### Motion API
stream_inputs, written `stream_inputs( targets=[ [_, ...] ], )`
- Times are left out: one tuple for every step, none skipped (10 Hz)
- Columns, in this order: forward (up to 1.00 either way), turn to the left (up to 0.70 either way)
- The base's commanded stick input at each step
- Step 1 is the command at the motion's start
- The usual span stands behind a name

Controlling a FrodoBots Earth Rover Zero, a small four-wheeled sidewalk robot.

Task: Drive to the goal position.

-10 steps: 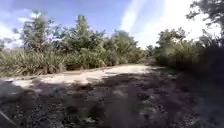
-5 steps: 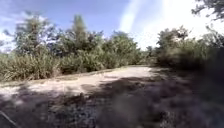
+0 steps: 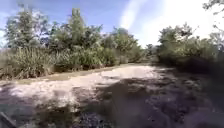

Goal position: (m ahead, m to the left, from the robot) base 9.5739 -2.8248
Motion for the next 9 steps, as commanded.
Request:
stream_inputs(
  targets=[
    [0.85,-0.34],
    [0.85,-0.24],
    [0.85,-0.06],
    [0.85,0.0],
    [0.85,0.0],
    [0.85,-0.12],
    [0.85,-0.31],
    [0.85,-0.14],
    [0.85,0.0]
  ],
)
